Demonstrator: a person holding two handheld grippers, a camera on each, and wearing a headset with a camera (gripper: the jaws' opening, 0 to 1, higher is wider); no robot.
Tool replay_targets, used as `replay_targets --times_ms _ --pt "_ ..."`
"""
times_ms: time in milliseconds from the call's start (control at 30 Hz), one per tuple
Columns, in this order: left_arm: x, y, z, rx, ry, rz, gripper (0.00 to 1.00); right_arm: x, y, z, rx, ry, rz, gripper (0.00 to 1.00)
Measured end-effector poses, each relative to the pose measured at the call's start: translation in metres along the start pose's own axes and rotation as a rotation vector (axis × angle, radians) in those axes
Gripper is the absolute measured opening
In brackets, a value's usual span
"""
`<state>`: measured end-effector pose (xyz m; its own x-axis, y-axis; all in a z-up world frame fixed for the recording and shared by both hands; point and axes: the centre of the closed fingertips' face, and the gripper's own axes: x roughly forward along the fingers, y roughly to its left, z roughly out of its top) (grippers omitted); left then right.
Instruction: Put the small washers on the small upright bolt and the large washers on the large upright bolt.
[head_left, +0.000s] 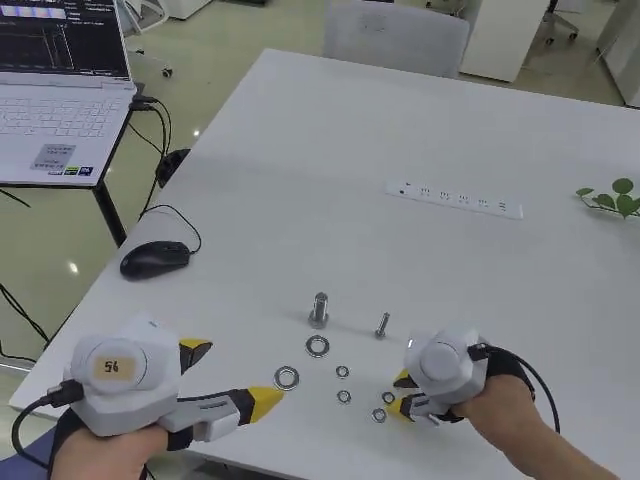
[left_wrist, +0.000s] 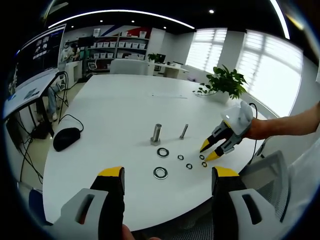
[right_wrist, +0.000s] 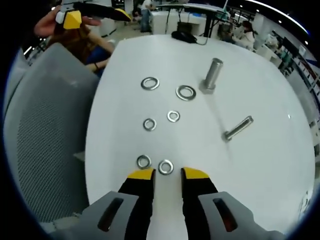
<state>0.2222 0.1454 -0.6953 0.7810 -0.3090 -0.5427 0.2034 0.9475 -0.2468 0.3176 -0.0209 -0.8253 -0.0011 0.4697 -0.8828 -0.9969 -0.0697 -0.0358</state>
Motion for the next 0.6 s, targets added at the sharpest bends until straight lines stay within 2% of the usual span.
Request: replay_targets --times_ms 167,367,600 --pt "0.0008 -0.0007 -0.0014 -0.005 -0.001 -0.001 0.7 0.0013 0.0066 0.0021 -0.023 -0.013 0.03 0.16" --pt "0.0029 -0.0025 -0.0006 -0.005 -0.004 -0.005 0.7 0.0024 0.0053 0.0046 0.014 -0.018 0.04 0.16" --pt "0.0018 -0.0008 -0.0005 0.002 0.0 -0.001 0.69 0.001 0.0055 0.0032 -0.002 0.004 0.05 0.17"
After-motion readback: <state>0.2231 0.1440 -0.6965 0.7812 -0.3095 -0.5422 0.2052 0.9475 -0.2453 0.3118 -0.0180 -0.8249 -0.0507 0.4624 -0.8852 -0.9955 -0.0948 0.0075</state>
